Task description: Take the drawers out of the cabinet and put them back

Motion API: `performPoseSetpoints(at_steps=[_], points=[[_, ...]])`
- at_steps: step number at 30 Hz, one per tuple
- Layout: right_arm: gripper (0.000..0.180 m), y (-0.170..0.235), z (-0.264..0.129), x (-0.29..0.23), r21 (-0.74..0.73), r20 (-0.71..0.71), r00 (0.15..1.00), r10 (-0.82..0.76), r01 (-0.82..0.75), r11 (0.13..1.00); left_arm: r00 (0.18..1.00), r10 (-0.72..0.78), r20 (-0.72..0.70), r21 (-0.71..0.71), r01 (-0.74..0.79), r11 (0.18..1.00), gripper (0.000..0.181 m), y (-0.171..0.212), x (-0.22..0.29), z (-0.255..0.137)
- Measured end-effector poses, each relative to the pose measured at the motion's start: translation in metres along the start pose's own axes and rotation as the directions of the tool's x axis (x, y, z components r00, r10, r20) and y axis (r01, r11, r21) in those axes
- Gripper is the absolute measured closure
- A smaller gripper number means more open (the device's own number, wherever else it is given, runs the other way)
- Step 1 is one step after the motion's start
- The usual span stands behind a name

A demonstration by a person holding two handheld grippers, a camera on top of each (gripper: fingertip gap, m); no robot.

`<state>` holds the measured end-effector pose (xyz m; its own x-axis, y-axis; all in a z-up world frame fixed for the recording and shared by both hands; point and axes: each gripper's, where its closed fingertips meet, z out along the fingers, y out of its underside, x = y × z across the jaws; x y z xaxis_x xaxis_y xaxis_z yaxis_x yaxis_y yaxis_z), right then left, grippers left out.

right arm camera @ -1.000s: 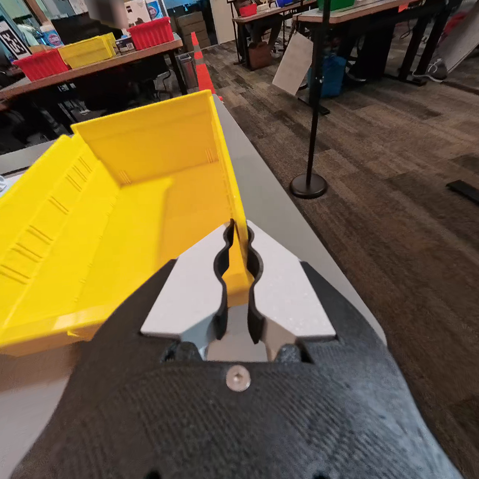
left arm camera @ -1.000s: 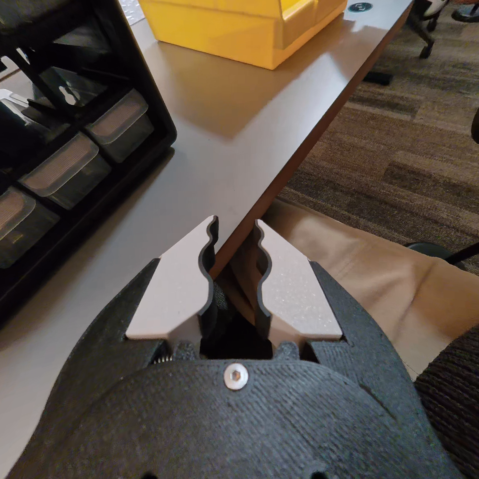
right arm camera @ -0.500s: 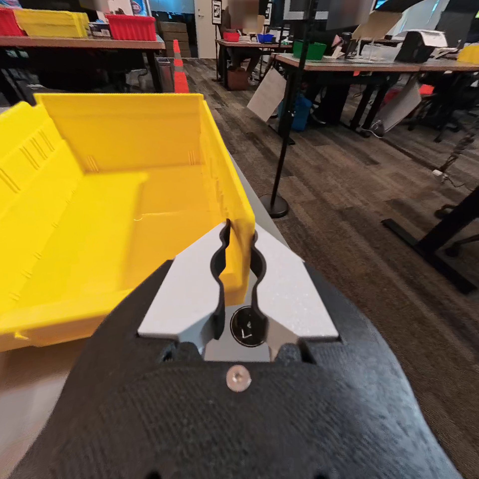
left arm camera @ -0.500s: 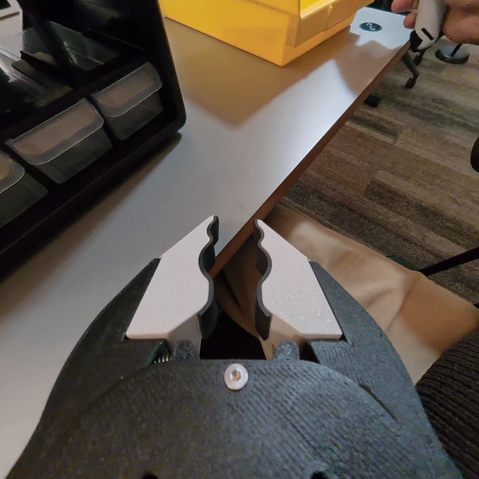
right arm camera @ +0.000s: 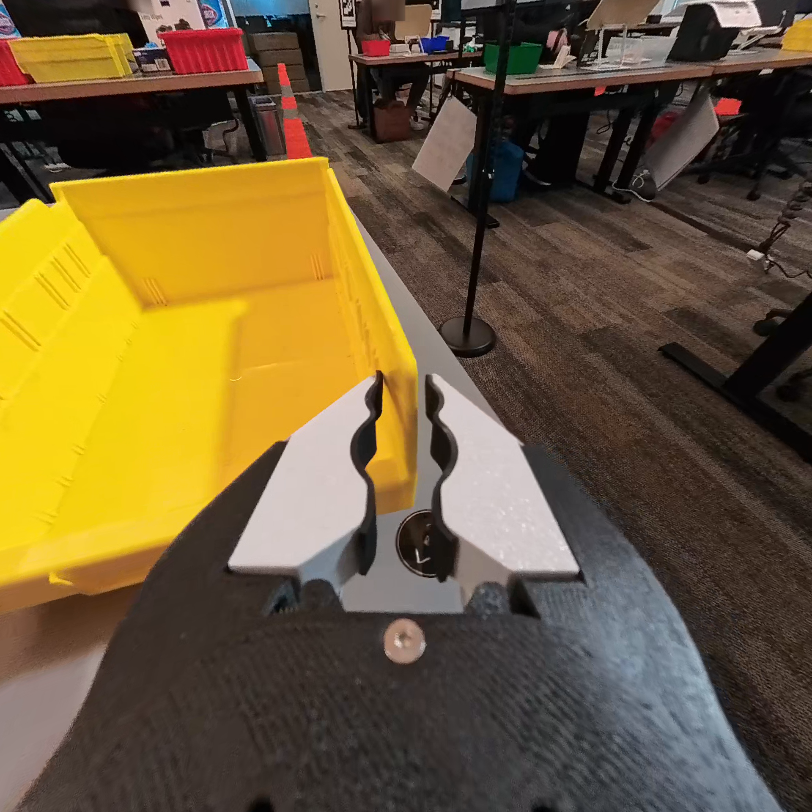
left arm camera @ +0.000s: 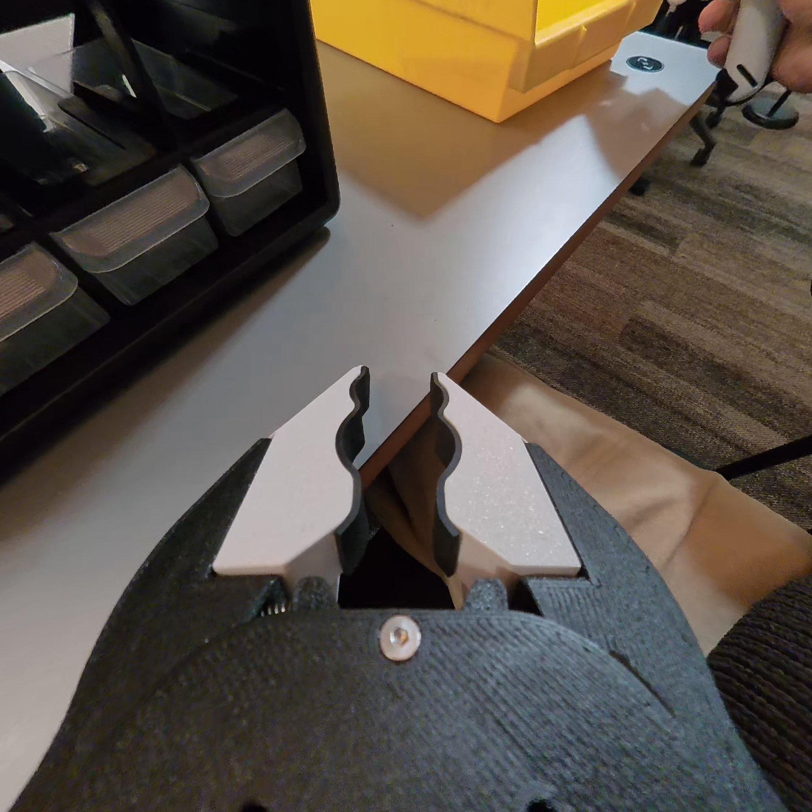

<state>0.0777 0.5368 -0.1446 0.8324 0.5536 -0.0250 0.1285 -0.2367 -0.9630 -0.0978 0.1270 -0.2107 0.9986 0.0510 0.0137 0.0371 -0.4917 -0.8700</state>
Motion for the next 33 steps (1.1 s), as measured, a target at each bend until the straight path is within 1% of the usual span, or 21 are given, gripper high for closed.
performPoseSetpoints(at_steps=[3,6,8,11,13,14,16,18,20,21,22,23,24,26,27,28,29,30,31,32,33], points=[[0.161,0.006,0.001,0.0,-0.03,-0.008,1.0,-0.018,0.018,0.999,1.0,0.012,0.006,0.0,-0.012,1.0,0.156,0.0,0.0,-0.001],[0.149,0.007,-0.001,0.003,-0.049,-0.026,0.999,-0.044,0.043,0.998,1.0,0.02,0.021,0.013,-0.021,1.0,0.156,-0.003,-0.002,-0.003],[0.143,-0.001,-0.008,0.007,-0.031,-0.045,0.998,-0.046,0.045,0.999,0.999,0.019,0.035,0.032,-0.02,0.999,0.156,-0.008,-0.005,-0.007],[0.137,-0.031,-0.025,0.004,0.077,-0.055,0.996,-0.066,0.07,0.995,0.997,-0.013,0.073,0.073,0.008,0.997,0.16,-0.021,-0.018,-0.015],[0.138,-0.062,-0.044,-0.012,0.214,-0.047,0.988,-0.146,0.153,0.965,0.989,-0.019,0.145,0.102,0.004,0.995,0.164,-0.03,-0.038,-0.024],[0.14,-0.076,-0.055,-0.023,0.281,-0.053,0.979,-0.197,0.204,0.938,0.982,-0.014,0.188,0.141,-0.013,0.99,0.167,-0.038,-0.05,-0.032],[0.15,-0.098,-0.077,-0.048,0.4,-0.066,0.956,-0.287,0.288,0.87,0.956,-0.002,0.293,0.251,-0.075,0.965,0.171,-0.06,-0.078,-0.059],[0.159,-0.112,-0.097,-0.075,0.504,-0.06,0.933,-0.354,0.334,0.796,0.913,-0.043,0.406,0.403,-0.137,0.905,0.178,-0.087,-0.108,-0.103],[0.173,-0.119,-0.115,-0.102,0.581,-0.036,0.919,-0.392,0.338,0.74,0.835,-0.152,0.529,0.544,-0.196,0.816,0.181,-0.106,-0.145,-0.16],[0.179,-0.121,-0.123,-0.115,0.609,-0.013,0.916,-0.401,0.325,0.723,0.771,-0.215,0.599,0.584,-0.237,0.776,0.181,-0.108,-0.167,-0.191],[0.18,-0.124,-0.13,-0.13,0.633,0.024,0.918,-0.396,0.293,0.716,0.706,-0.254,0.661,0.587,-0.276,0.761,0.181,-0.106,-0.188,-0.216],[0.18,-0.126,-0.139,-0.147,0.653,0.084,0.921,-0.38,0.237,0.719,0.643,-0.266,0.718,0.556,-0.301,0.774,0.181,-0.099,-0.209,-0.235],[0.18,-0.127,-0.148,-0.168,0.668,0.162,0.916,-0.366,0.171,0.724,0.575,-0.259,0.776,0.502,-0.315,0.806,0.18,-0.087,-0.232,-0.248],[0.18,-0.125,-0.167,-0.218,0.68,0.321,0.876,-0.36,0.052,0.731,0.431,-0.219,0.876,0.369,-0.303,0.879,0.175,-0.053,-0.28,-0.267],[0.18,-0.119,-0.176,-0.244,0.672,0.396,0.845,-0.361,0.002,0.741,0.387,-0.189,0.903,0.304,-0.261,0.916,0.164,-0.034,-0.3,-0.27],[0.18,-0.11,-0.181,-0.271,0.647,0.465,0.807,-0.364,-0.029,0.762,0.384,-0.163,0.909,0.254,-0.201,0.946,0.149,-0.017,-0.316,-0.266],[0.18,-0.096,-0.183,-0.297,0.608,0.522,0.769,-0.369,-0.033,0.793,0.422,-0.142,0.895,0.21,-0.12,0.97,0.136,-0.001,-0.327,-0.254],[0.18,-0.079,-0.183,-0.323,0.561,0.575,0.726,-0.377,-0.015,0.828,0.458,-0.133,0.879,0.179,-0.058,0.982,0.128,0.011,-0.335,-0.244],[0.18,-0.06,-0.185,-0.347,0.521,0.627,0.671,-0.395,0.016,0.854,0.466,-0.128,0.876,0.157,-0.023,0.987,0.12,0.02,-0.343,-0.239],[0.18,-0.043,-0.189,-0.367,0.5,0.668,0.613,-0.422,0.05,0.864,0.446,-0.136,0.885,0.152,0.0,0.988,0.12,0.028,-0.351,-0.238],[0.18,-0.029,-0.195,-0.383,0.501,0.695,0.556,-0.457,0.082,0.862,0.428,-0.154,0.891,0.16,0.022,0.987,0.125,0.034,-0.357,-0.239]])
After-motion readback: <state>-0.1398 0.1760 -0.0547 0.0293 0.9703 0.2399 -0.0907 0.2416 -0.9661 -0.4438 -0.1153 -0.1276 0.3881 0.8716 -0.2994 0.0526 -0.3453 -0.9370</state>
